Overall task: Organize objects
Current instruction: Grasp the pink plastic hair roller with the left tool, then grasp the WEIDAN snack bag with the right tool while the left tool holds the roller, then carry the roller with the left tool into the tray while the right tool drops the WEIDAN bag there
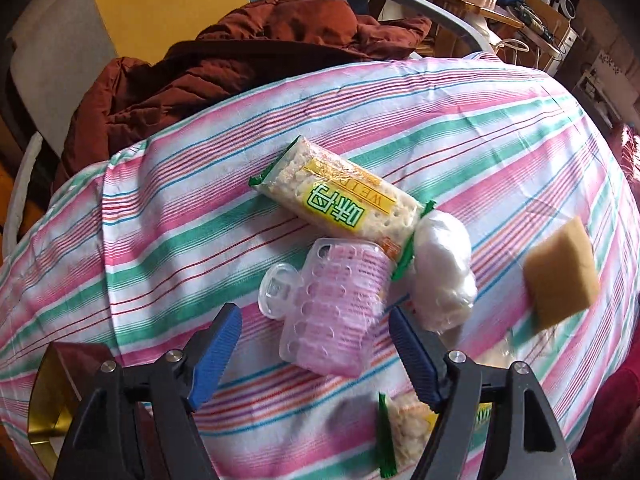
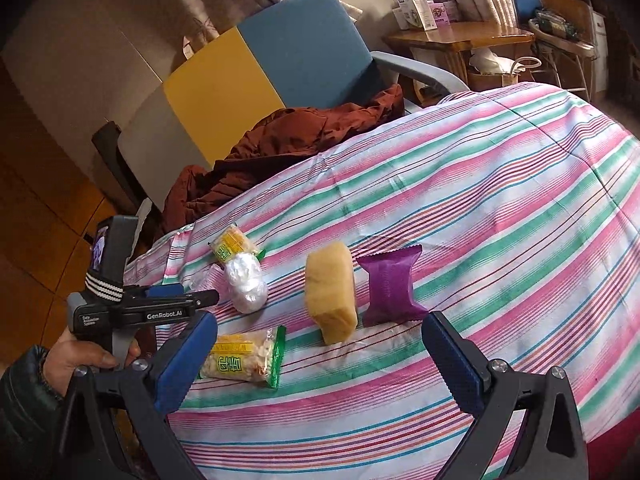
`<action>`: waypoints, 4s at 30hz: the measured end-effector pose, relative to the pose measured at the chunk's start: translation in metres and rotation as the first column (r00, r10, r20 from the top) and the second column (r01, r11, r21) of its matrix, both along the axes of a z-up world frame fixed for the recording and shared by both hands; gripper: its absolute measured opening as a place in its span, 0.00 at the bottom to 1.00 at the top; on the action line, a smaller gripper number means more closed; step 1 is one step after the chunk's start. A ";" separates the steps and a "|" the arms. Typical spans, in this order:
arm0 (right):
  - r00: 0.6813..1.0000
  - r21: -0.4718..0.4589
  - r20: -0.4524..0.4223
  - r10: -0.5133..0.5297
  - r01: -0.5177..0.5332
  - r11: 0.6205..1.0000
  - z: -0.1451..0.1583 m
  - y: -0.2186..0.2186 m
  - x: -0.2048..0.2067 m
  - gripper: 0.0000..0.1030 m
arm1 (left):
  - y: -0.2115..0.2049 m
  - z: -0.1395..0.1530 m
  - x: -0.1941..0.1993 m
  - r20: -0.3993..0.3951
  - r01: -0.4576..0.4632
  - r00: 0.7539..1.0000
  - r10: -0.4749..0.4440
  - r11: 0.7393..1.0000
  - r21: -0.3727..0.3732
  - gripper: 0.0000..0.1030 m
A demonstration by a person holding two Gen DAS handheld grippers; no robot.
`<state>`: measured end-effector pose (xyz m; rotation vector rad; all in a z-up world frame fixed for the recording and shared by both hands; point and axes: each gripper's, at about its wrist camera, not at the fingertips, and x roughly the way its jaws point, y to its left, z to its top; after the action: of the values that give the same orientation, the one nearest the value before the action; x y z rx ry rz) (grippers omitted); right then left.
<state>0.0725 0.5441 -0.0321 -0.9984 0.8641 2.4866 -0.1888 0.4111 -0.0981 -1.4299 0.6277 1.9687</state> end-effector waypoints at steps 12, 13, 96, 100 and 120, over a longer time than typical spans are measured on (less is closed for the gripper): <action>0.998 0.118 0.000 0.066 -0.065 0.991 0.008 -0.021 -0.009 0.99 | -0.050 0.026 0.010 0.022 -0.066 0.998 0.063 0.983 0.172 0.59; 0.997 0.123 0.002 0.081 -0.081 0.989 0.009 -0.025 -0.012 0.99 | -0.056 0.031 0.010 0.025 -0.075 0.997 0.072 0.979 0.190 0.59; 0.764 0.109 0.100 0.637 -0.645 0.757 0.030 -0.310 -0.156 0.47 | -0.443 0.089 0.094 0.111 -0.570 0.761 0.639 0.576 0.586 0.59; 0.757 0.091 0.099 0.645 -0.653 0.752 0.024 -0.316 -0.164 0.47 | -0.418 0.096 0.070 0.072 -0.524 0.795 0.602 0.622 0.582 0.59; 0.680 0.104 0.160 0.716 -0.732 0.673 -0.006 -0.361 -0.192 0.47 | -0.395 0.073 -0.010 -0.013 -0.561 0.753 0.658 0.652 0.510 0.78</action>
<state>-0.1198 0.1827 -0.0377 -1.6509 0.2081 3.0215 -0.1985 0.0158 -0.0247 -1.2141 -0.3476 2.5726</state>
